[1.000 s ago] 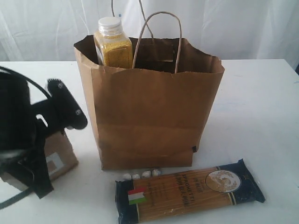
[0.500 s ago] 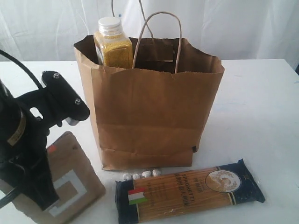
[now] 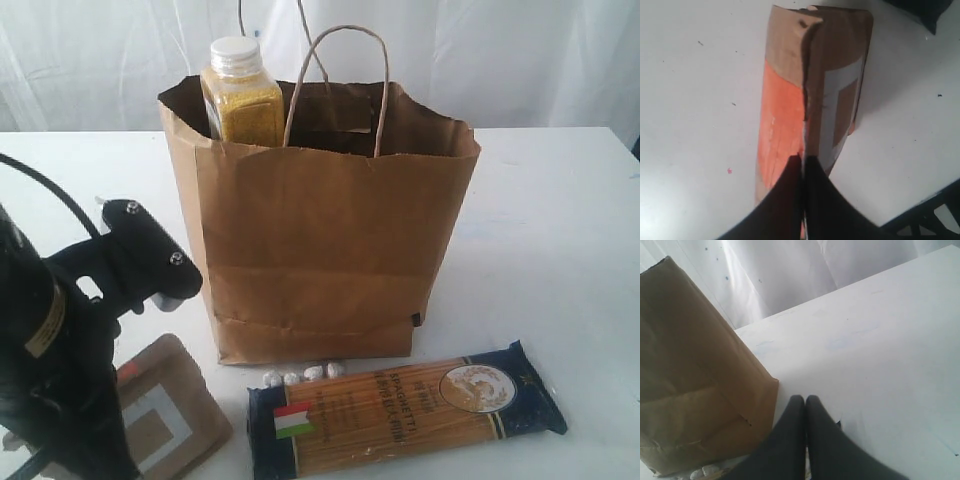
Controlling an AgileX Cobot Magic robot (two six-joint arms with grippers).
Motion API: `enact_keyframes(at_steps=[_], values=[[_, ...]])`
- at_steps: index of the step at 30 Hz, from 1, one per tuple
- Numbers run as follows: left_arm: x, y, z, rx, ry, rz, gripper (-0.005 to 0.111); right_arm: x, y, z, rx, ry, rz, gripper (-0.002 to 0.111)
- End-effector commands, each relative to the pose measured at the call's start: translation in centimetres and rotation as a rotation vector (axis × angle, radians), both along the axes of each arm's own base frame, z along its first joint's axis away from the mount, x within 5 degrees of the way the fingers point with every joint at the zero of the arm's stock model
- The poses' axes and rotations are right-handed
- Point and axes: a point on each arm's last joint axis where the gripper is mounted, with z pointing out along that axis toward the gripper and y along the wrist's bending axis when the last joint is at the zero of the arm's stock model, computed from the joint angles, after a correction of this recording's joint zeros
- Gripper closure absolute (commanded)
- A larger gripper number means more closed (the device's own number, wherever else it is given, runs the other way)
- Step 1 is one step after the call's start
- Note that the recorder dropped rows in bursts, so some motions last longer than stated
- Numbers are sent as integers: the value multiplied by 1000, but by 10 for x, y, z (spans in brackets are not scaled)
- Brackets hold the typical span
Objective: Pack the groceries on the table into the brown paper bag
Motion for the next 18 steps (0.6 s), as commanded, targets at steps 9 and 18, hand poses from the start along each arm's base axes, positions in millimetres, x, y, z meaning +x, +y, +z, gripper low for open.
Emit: enact_keyframes(at_steps=[9, 18], values=[[-1, 2, -9, -26, -11, 46, 51, 0, -1, 1, -8, -25, -8, 108], [-1, 1, -9, -37, -13, 68, 52, 0, -1, 1, -8, -25, -8, 108]])
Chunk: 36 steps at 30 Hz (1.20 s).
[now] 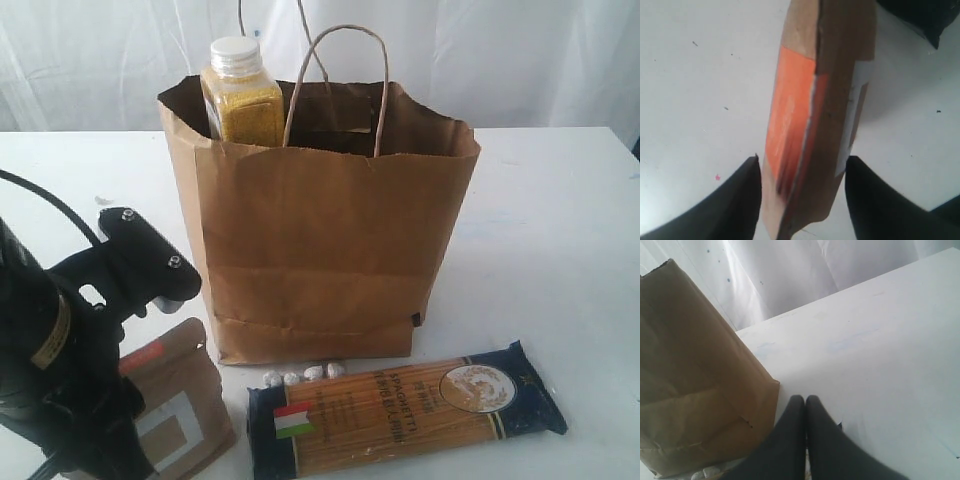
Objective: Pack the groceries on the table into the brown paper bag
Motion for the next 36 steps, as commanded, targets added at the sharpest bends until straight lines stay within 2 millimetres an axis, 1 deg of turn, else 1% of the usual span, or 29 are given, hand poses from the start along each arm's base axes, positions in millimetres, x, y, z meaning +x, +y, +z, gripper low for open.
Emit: enact_keyframes(at_steps=[1, 3, 7, 10, 19, 30, 36], values=[[-2, 2, 0, 5, 7, 22, 52, 0, -1, 0, -10, -19, -8, 108], [-2, 2, 0, 5, 7, 22, 49, 0, -1, 0, -10, -19, -8, 108], [-1, 1, 0, -6, 2, 19, 32, 0, -1, 0, -10, -19, -8, 108], [-1, 0, 0, -20, -5, 14, 26, 0, -1, 0, -10, -19, -8, 108], [2, -5, 1, -65, -32, 1, 26, 0, -1, 0, -10, -19, -8, 108], [4, -4, 1, -60, -52, 6, 26, 0, -1, 0, -10, -19, -8, 108], [5, -6, 2, -87, -65, 5, 26, 0, -1, 0, -10, -19, -8, 108]])
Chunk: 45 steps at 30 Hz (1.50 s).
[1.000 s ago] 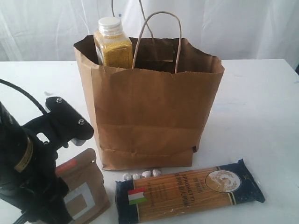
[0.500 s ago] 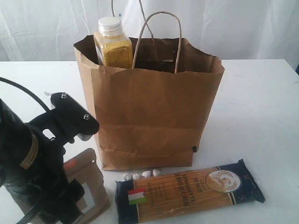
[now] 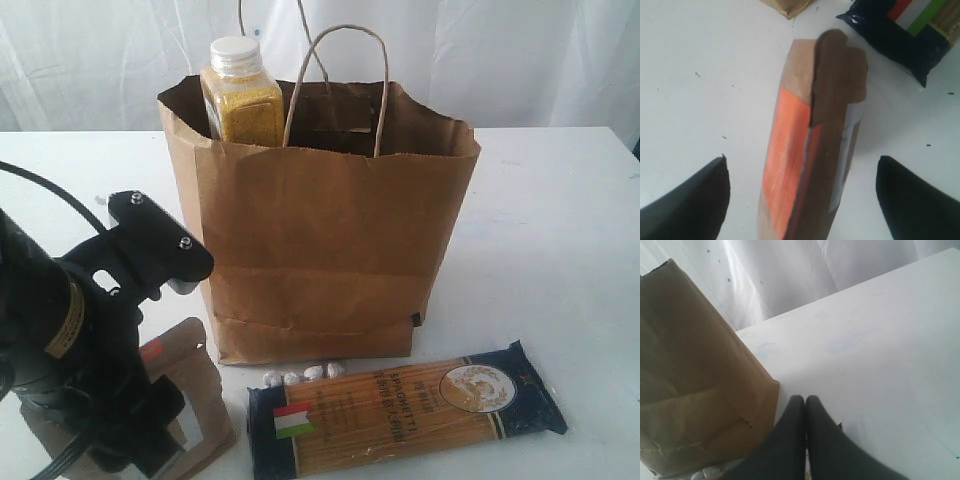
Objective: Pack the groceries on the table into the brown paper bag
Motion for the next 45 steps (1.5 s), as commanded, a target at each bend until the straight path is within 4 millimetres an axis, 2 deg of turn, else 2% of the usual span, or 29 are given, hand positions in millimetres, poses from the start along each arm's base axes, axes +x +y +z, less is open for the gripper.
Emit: enact_keyframes(at_steps=[1, 20, 25, 33, 38, 41, 45], values=[[0, 0, 0, -15, -10, 4, 26, 0, -1, 0, -10, -19, -8, 108], [1, -1, 0, -30, -19, 1, 26, 0, -1, 2, -16, -39, -8, 108], [1, -2, 1, -31, -24, -1, 26, 0, -2, 1, -296, -83, 25, 108], [1, -1, 0, -21, -20, 2, 26, -2, -2, -11, -284, 55, 43, 108], [1, 0, 0, -13, -21, -8, 26, -3, -1, -12, -272, 65, 45, 108], [2, -2, -5, 13, -7, -6, 26, -3, -1, -12, -272, 65, 45, 108], [5, -5, -24, 72, 2, -24, 26, -3, -1, -12, -272, 65, 45, 108]])
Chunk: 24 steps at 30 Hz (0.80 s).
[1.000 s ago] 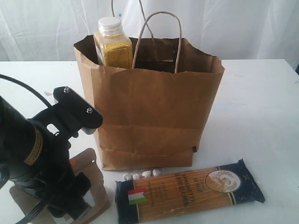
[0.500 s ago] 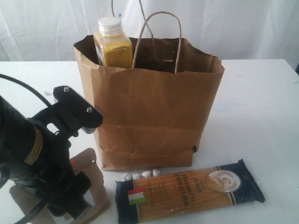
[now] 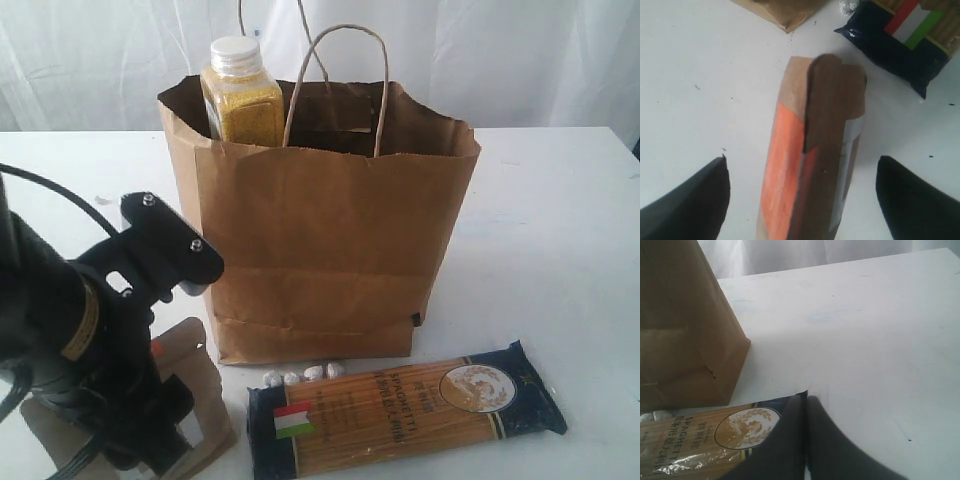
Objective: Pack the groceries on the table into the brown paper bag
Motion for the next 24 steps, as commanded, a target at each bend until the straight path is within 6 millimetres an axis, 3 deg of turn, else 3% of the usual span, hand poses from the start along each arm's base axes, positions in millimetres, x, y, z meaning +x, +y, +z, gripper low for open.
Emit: enact_keyframes(at_steps=[1, 8, 10, 12, 17, 21, 24], values=[[2, -1, -19, 69, 16, -13, 26, 0, 0, -1, -8, -4, -5, 108], [2, -4, -42, 92, 47, -1, 27, 0, 0, -1, 13, 0, -11, 108], [2, -3, -46, 114, 55, -2, 34, 0, 0, -1, 13, 0, -11, 108], [2, -2, -49, 122, 52, -7, 51, 0, 0, -1, 13, 0, -11, 108], [2, 2, -52, 161, 38, -38, 107, 0, 0, -1, 13, -2, -11, 108], [3, 4, -43, 170, 20, -45, 106, 0, 0, -1, 13, -2, -11, 108], [4, 9, -19, 183, -13, -14, 106, 0, 0, -1, 13, -2, -11, 108]])
